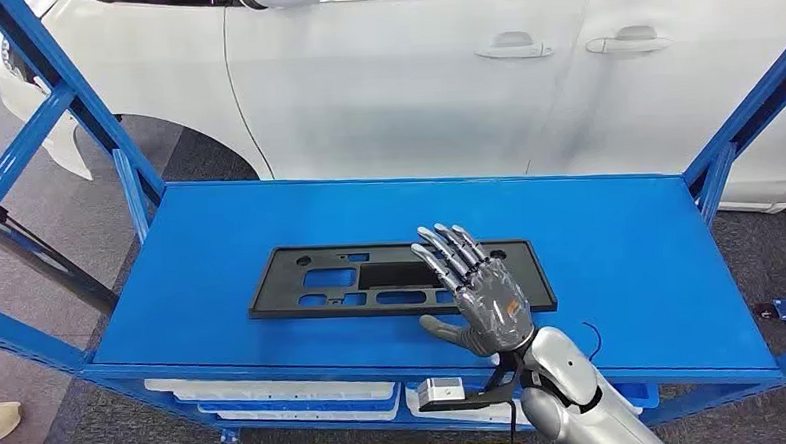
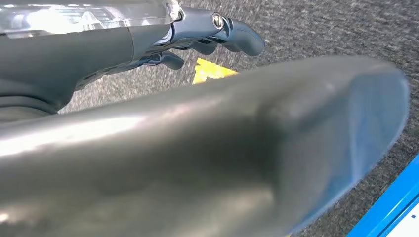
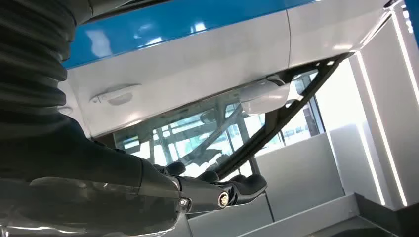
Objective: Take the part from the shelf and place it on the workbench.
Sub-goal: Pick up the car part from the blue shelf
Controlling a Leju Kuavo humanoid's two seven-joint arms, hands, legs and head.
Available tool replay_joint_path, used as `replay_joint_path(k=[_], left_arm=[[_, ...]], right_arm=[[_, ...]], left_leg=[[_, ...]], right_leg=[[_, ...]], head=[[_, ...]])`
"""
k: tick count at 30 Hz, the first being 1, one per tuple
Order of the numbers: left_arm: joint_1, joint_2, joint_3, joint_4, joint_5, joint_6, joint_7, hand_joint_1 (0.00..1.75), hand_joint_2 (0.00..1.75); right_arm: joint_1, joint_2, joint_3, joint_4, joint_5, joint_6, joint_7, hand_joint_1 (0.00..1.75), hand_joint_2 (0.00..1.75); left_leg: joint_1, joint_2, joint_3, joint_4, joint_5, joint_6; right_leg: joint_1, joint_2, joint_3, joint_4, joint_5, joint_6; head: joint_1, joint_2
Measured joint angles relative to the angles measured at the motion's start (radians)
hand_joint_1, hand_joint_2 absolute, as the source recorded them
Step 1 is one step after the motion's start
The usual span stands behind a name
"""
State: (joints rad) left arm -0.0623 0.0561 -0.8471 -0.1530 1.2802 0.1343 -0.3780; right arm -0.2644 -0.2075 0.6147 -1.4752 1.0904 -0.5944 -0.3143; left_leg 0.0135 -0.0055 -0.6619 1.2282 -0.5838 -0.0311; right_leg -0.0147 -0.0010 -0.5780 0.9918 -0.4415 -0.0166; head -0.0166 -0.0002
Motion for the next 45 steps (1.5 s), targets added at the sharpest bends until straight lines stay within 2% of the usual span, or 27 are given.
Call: replay_joint_path(k=[3, 4, 6, 7, 8, 9, 12, 14, 16, 17, 18, 19, 20, 22, 23, 24, 27, 28, 30, 32, 33, 34, 35, 37, 39, 43, 45], left_arm=[[0.002, 0.000, -0.003, 0.000, 0.000, -0.003, 0.000, 0.00, 0.00], [0.003, 0.000, -0.005, 0.000, 0.000, -0.005, 0.000, 0.00, 0.00], [0.001, 0.000, -0.009, 0.000, -0.001, -0.008, -0.001, 0.00, 0.00], [0.000, 0.000, -0.011, 0.000, -0.001, -0.009, -0.001, 0.00, 0.00], [-0.002, 0.000, -0.014, 0.000, -0.001, -0.010, -0.002, 0.00, 0.00], [-0.003, 0.000, -0.017, 0.000, -0.001, -0.011, -0.002, 0.00, 0.00], [-0.003, -0.001, -0.023, 0.000, 0.001, -0.010, -0.001, 0.00, 0.00], [-0.003, -0.003, -0.026, 0.000, 0.004, -0.009, -0.001, 0.00, 0.00], [-0.003, -0.003, -0.028, 0.000, 0.007, -0.009, 0.000, 0.00, 0.00], [-0.002, -0.003, -0.029, 0.000, 0.007, -0.009, 0.001, 0.00, 0.00], [-0.002, -0.003, -0.030, 0.000, 0.007, -0.009, 0.001, 0.00, 0.00], [-0.002, -0.002, -0.031, 0.000, 0.007, -0.009, 0.002, 0.00, 0.00], [-0.001, -0.002, -0.034, 0.000, 0.007, -0.009, 0.002, 0.00, 0.00], [-0.002, -0.003, -0.040, 0.000, 0.007, -0.009, 0.004, 0.00, 0.00], [-0.003, -0.003, -0.043, 0.000, 0.007, -0.009, 0.004, 0.00, 0.00], [-0.004, -0.003, -0.045, 0.000, 0.008, -0.009, 0.003, 0.00, 0.00], [-0.005, -0.003, -0.051, 0.000, 0.009, -0.008, 0.001, 0.00, 0.00], [-0.005, -0.003, -0.052, 0.000, 0.009, -0.008, -0.001, 0.00, 0.00], [-0.007, -0.003, -0.054, 0.000, 0.010, -0.007, -0.004, 0.00, 0.00], [-0.008, -0.003, -0.056, 0.000, 0.010, -0.006, -0.007, 0.00, 0.00], [-0.008, -0.003, -0.057, 0.000, 0.010, -0.006, -0.008, 0.00, 0.00], [-0.007, -0.003, -0.058, 0.000, 0.010, -0.005, -0.008, 0.00, 0.00], [-0.007, -0.002, -0.060, 0.000, 0.010, -0.005, -0.008, 0.00, 0.00], [-0.010, 0.000, -0.064, 0.000, 0.010, -0.003, -0.008, 0.00, 0.00], [-0.013, 0.000, -0.068, 0.000, 0.010, -0.002, -0.007, 0.00, 0.00], [-0.014, 0.000, -0.075, 0.000, 0.010, 0.001, -0.007, 0.00, 0.00], [-0.016, 0.001, -0.078, 0.000, 0.009, -0.001, -0.010, 0.00, 0.00]], right_arm=[[0.004, 0.000, 0.019, 0.015, 0.024, 0.016, 0.001, 0.00, 1.75], [0.004, 0.001, 0.031, 0.024, 0.041, 0.024, 0.004, 0.00, 1.75], [-0.001, 0.009, 0.060, 0.048, 0.080, 0.039, 0.012, 0.00, 1.75], [-0.005, 0.015, 0.076, 0.061, 0.095, 0.046, 0.016, 0.00, 1.75], [-0.010, 0.022, 0.091, 0.074, 0.106, 0.054, 0.018, 0.00, 1.75], [-0.015, 0.029, 0.106, 0.087, 0.113, 0.061, 0.019, 0.00, 1.75], [-0.035, 0.040, 0.144, 0.120, 0.122, 0.084, 0.019, 0.00, 1.75], [-0.058, 0.041, 0.164, 0.135, 0.113, 0.104, 0.019, 0.00, 1.75], [-0.079, 0.040, 0.181, 0.148, 0.097, 0.121, 0.019, 0.00, 1.75], [-0.085, 0.040, 0.187, 0.154, 0.090, 0.125, 0.019, 0.00, 1.75], [-0.088, 0.039, 0.193, 0.158, 0.083, 0.127, 0.018, 0.00, 1.75], [-0.092, 0.039, 0.200, 0.162, 0.077, 0.127, 0.017, 0.00, 1.75], [-0.098, 0.039, 0.207, 0.167, 0.070, 0.124, 0.015, 0.00, 1.75], [-0.114, 0.039, 0.224, 0.180, 0.056, 0.113, 0.011, 0.00, 1.75], [-0.120, 0.041, 0.232, 0.186, 0.050, 0.107, 0.008, 0.00, 1.75], [-0.125, 0.044, 0.241, 0.194, 0.046, 0.102, 0.006, 0.00, 1.75], [-0.134, 0.063, 0.266, 0.218, 0.037, 0.097, -0.002, 0.00, 1.75], [-0.140, 0.074, 0.275, 0.226, 0.034, 0.097, -0.004, 0.00, 1.75], [-0.158, 0.098, 0.290, 0.245, 0.025, 0.097, -0.006, 0.00, 1.75], [-0.174, 0.122, 0.305, 0.269, 0.017, 0.100, -0.005, 0.00, 1.75], [-0.179, 0.134, 0.311, 0.283, 0.014, 0.101, -0.003, 0.00, 1.75], [-0.184, 0.146, 0.316, 0.299, 0.011, 0.101, 0.000, 0.00, 1.75], [-0.190, 0.161, 0.319, 0.316, 0.010, 0.101, 0.003, 0.00, 1.75], [-0.204, 0.193, 0.324, 0.355, 0.011, 0.096, 0.010, 0.00, 1.75], [-0.219, 0.226, 0.329, 0.396, 0.013, 0.088, 0.014, 0.00, 1.75], [-0.246, 0.287, 0.340, 0.473, 0.025, 0.079, 0.018, 0.00, 1.75], [-0.260, 0.316, 0.345, 0.505, 0.028, 0.077, 0.025, 0.00, 1.75]], left_leg=[[0.000, 0.000, -0.040, 0.069, -0.006, -0.001], [0.000, 0.000, -0.034, 0.048, 0.018, 0.000], [-0.001, 0.000, 0.027, -0.088, 0.094, 0.007], [-0.002, 0.000, 0.060, -0.157, 0.120, 0.012], [-0.004, -0.001, 0.081, -0.204, 0.134, 0.017], [-0.006, -0.001, 0.090, -0.224, 0.136, 0.022], [-0.005, -0.003, 0.093, -0.232, 0.138, 0.038], [0.000, -0.001, 0.097, -0.240, 0.144, 0.049], [-0.001, 0.001, 0.097, -0.242, 0.145, 0.055], [-0.001, 0.001, 0.096, -0.241, 0.145, 0.056], [-0.002, 0.001, 0.096, -0.240, 0.144, 0.056], [-0.002, 0.000, 0.097, -0.239, 0.144, 0.056], [-0.002, -0.001, 0.098, -0.238, 0.143, 0.054], [-0.004, -0.003, 0.099, -0.234, 0.139, 0.049], [-0.006, -0.003, 0.098, -0.232, 0.138, 0.045], [-0.007, -0.003, 0.097, -0.231, 0.136, 0.040], [-0.006, -0.002, 0.097, -0.231, 0.133, 0.023], [-0.005, -0.002, 0.091, -0.215, 0.122, 0.018], [-0.002, -0.001, 0.049, -0.122, 0.067, 0.008], [-0.001, -0.001, -0.016, 0.016, 0.006, 0.002], [-0.001, -0.001, -0.037, 0.057, -0.003, 0.001], [-0.001, 0.000, -0.040, 0.061, 0.008, 0.000], [-0.001, 0.000, -0.022, 0.020, 0.038, 0.001], [-0.001, 0.001, 0.047, -0.126, 0.107, 0.006], [-0.004, 0.000, 0.089, -0.215, 0.135, 0.016], [-0.004, -0.001, 0.090, -0.228, 0.139, 0.038], [-0.002, 0.001, 0.090, -0.232, 0.143, 0.048]], right_leg=[[0.002, 0.000, 0.001, 0.001, -0.002, -0.002], [0.003, 0.001, 0.003, 0.002, -0.004, -0.002], [0.004, 0.002, 0.011, 0.003, -0.009, 0.001], [0.006, 0.003, 0.013, 0.005, -0.012, 0.005], [0.007, 0.004, 0.014, 0.006, -0.014, 0.009], [0.009, 0.004, 0.014, 0.006, -0.015, 0.014], [0.010, 0.004, 0.014, 0.008, -0.019, 0.028], [0.009, 0.003, -0.012, 0.068, -0.058, 0.038], [0.005, 0.003, -0.078, 0.207, -0.125, 0.045], [0.004, 0.003, -0.110, 0.272, -0.147, 0.047], [0.003, 0.003, -0.129, 0.308, -0.152, 0.049], [0.002, 0.003, -0.128, 0.301, -0.134, 0.049], [0.001, 0.003, -0.104, 0.248, -0.099, 0.047], [0.003, 0.002, -0.033, 0.095, -0.029, 0.040], [0.005, 0.002, -0.009, 0.040, -0.011, 0.035], [0.007, 0.002, 0.002, 0.014, -0.007, 0.031], [0.009, 0.003, 0.003, 0.005, -0.005, 0.015], [0.007, 0.003, 0.004, 0.002, -0.002, 0.009], [0.004, 0.001, 0.006, -0.004, 0.000, -0.001], [0.005, 0.000, 0.006, -0.003, 0.000, -0.004], [0.006, 0.000, 0.005, -0.002, -0.001, -0.005], [0.006, 0.000, 0.005, 0.000, -0.002, -0.005], [0.006, 0.001, 0.006, 0.002, -0.003, -0.004], [0.008, 0.002, 0.007, 0.007, -0.008, 0.000], [0.011, 0.002, 0.005, 0.011, -0.010, 0.008], [0.010, 0.002, -0.002, 0.024, -0.020, 0.027], [0.008, 0.002, -0.038, 0.105, -0.069, 0.036]], head=[[0.000, 0.000], [0.000, 0.000], [0.000, 0.000], [0.000, 0.000], [0.001, 0.000], [0.001, 0.000], [0.001, 0.000], [0.005, 0.000], [0.008, 0.000], [0.008, 0.000], [0.008, 0.000], [0.009, 0.000], [0.009, 0.000], [0.009, 0.000], [0.009, 0.000], [0.009, 0.000], [0.008, 0.000], [0.008, 0.000], [0.006, 0.000], [0.005, 0.000], [0.006, 0.000], [0.005, 0.000], [0.005, 0.000], [0.006, 0.000], [0.006, 0.000], [0.007, 0.000], [0.008, 0.000]])
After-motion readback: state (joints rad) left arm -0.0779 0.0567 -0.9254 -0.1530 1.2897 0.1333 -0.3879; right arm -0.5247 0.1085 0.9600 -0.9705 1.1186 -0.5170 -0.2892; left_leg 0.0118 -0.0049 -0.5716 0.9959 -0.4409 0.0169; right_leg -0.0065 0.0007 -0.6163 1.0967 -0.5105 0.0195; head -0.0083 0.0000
